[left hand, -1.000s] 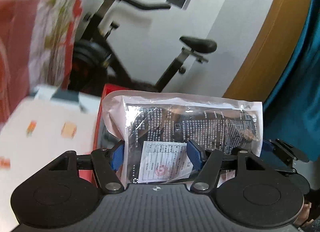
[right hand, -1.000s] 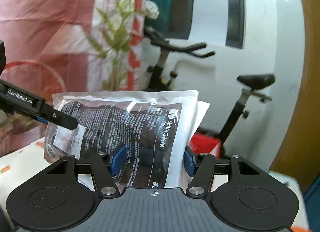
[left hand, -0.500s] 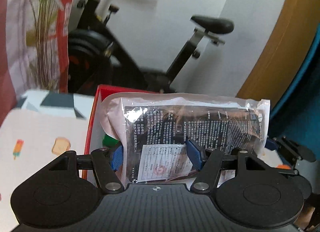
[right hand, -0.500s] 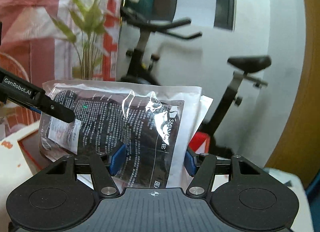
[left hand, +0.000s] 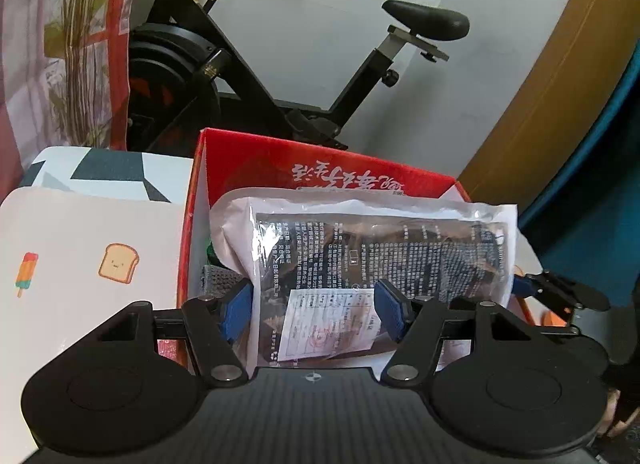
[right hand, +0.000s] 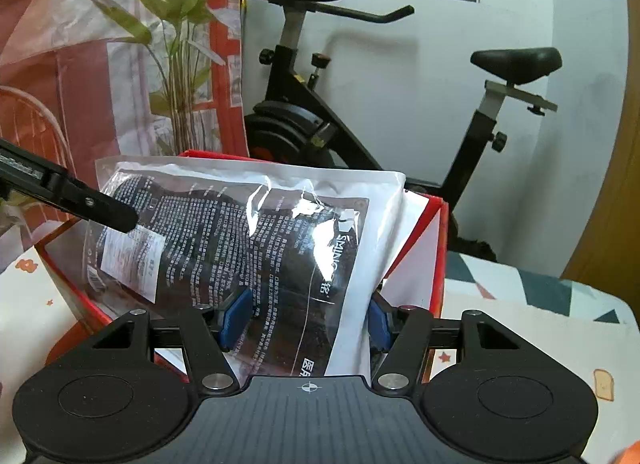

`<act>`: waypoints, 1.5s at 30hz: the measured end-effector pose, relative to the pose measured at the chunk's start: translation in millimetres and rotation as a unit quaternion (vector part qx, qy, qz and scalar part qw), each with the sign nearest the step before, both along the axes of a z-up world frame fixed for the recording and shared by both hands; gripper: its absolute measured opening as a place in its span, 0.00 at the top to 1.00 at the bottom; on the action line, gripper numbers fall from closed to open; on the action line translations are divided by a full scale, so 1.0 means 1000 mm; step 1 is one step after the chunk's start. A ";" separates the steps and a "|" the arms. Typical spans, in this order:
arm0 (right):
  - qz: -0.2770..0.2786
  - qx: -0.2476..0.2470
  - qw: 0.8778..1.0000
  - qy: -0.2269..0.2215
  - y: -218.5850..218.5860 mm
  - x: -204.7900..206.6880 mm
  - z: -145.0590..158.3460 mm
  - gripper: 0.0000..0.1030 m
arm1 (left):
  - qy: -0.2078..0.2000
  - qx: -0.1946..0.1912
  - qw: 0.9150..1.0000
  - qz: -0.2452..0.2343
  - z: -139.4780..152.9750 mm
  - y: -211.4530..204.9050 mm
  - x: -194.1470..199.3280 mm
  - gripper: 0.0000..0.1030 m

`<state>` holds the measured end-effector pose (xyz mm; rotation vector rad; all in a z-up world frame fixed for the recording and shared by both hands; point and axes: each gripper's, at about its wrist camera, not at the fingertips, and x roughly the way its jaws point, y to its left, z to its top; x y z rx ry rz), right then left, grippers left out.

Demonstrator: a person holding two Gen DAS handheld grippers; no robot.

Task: Organize soft objects
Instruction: 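Lift the package with both grippers and carry it over the red box, then lower the package into the box and open both grippers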

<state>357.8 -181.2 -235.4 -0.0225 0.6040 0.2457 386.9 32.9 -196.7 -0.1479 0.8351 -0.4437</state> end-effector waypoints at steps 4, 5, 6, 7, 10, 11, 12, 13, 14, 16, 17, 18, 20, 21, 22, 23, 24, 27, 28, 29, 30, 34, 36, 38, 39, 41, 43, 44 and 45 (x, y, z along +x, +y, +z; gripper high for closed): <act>-0.007 0.018 0.999 0.036 -0.006 0.008 0.001 0.49 | -0.024 0.006 1.000 0.014 0.011 0.000 -0.007 0.35; -0.008 0.020 0.999 0.044 -0.006 0.011 0.001 0.49 | -0.035 0.012 0.999 0.021 0.015 0.000 -0.009 0.36; -0.008 0.021 0.998 0.050 -0.007 0.013 0.001 0.49 | -0.044 0.019 0.999 0.024 0.018 -0.002 -0.011 0.37; -0.007 0.021 0.998 0.056 -0.006 0.015 0.000 0.49 | -0.054 0.033 0.998 0.021 0.021 -0.008 -0.012 0.44; -0.001 0.020 0.997 0.068 -0.005 0.020 0.000 0.49 | -0.036 0.053 0.998 0.000 0.017 -0.025 -0.001 0.58; 0.002 0.015 0.997 0.070 -0.003 0.020 -0.001 0.49 | -0.014 0.042 0.999 -0.012 0.012 -0.032 0.008 0.58; 0.004 0.012 0.997 0.071 -0.002 0.021 -0.001 0.48 | 0.004 0.035 0.999 -0.023 0.006 -0.037 0.015 0.58; 0.006 0.010 0.997 0.072 -0.002 0.021 -0.001 0.48 | 0.022 0.034 0.999 -0.030 0.000 -0.042 0.022 0.58; 0.008 0.009 0.997 0.074 -0.002 0.021 -0.001 0.48 | 0.038 0.034 0.998 -0.032 -0.008 -0.048 0.030 0.58; 0.007 0.003 0.997 0.082 -0.002 0.022 -0.001 0.48 | 0.063 0.042 0.997 -0.034 -0.019 -0.055 0.041 0.58; 0.006 -0.001 0.996 0.084 -0.002 0.022 0.000 0.48 | 0.072 0.050 0.995 -0.037 -0.024 -0.058 0.046 0.58; 0.006 -0.004 0.996 0.084 -0.003 0.021 0.001 0.48 | 0.077 0.058 0.995 -0.040 -0.028 -0.059 0.048 0.58; 0.003 -0.003 0.997 0.080 -0.009 0.021 0.007 0.48 | 0.080 0.069 0.993 -0.046 -0.031 -0.060 0.051 0.58; 0.000 0.000 0.997 0.079 -0.012 0.022 0.010 0.49 | 0.081 0.073 0.993 -0.047 -0.033 -0.060 0.051 0.58; -0.001 0.004 0.997 0.077 -0.016 0.023 0.014 0.50 | 0.081 0.077 0.993 -0.047 -0.033 -0.059 0.052 0.58; -0.002 0.005 0.997 0.076 -0.018 0.024 0.017 0.53 | 0.082 0.080 0.992 -0.048 -0.034 -0.058 0.052 0.58; -0.003 0.003 0.997 0.076 -0.020 0.027 0.020 0.55 | 0.082 0.083 0.992 -0.048 -0.035 -0.057 0.052 0.58; 0.000 0.000 0.997 0.074 -0.023 0.031 0.026 0.61 | 0.082 0.089 0.991 -0.050 -0.036 -0.056 0.053 0.58; 0.001 0.001 0.997 0.072 -0.023 0.031 0.029 0.61 | 0.081 0.089 0.991 -0.052 -0.036 -0.055 0.051 0.58; 0.003 0.000 0.998 0.068 -0.022 0.031 0.031 0.61 | 0.080 0.089 0.991 -0.053 -0.036 -0.055 0.052 0.58; 0.007 -0.001 0.998 0.067 -0.021 0.033 0.032 0.63 | 0.080 0.089 0.991 -0.054 -0.036 -0.055 0.052 0.58; 0.028 -0.008 0.997 0.077 -0.008 0.044 0.028 0.76 | 0.081 0.088 0.991 -0.058 -0.039 -0.056 0.053 0.58; 0.034 -0.006 0.995 0.094 0.000 0.054 0.020 0.81 | 0.077 0.092 0.991 -0.059 -0.040 -0.058 0.051 0.58; 0.038 -0.010 0.991 0.131 0.006 0.068 0.007 0.94 | 0.075 0.094 0.991 -0.061 -0.041 -0.058 0.050 0.58; 0.039 -0.017 0.988 0.149 0.010 0.073 0.001 0.96 | 0.076 0.093 0.991 -0.063 -0.042 -0.058 0.050 0.58; 0.040 -0.029 0.983 0.179 0.014 0.081 -0.011 0.96 | 0.079 0.097 0.990 -0.067 -0.044 -0.059 0.049 0.58; 0.045 -0.048 0.977 0.204 0.021 0.086 -0.017 0.96 | 0.075 0.107 0.989 -0.074 -0.044 -0.064 0.047 0.58; 0.052 -0.060 0.974 0.211 0.025 0.087 -0.016 0.96 | 0.072 0.112 0.988 -0.076 -0.044 -0.066 0.046 0.58; 0.056 -0.065 0.972 0.219 0.027 0.089 -0.017 0.96 | 0.072 0.113 0.988 -0.076 -0.045 -0.067 0.047 0.58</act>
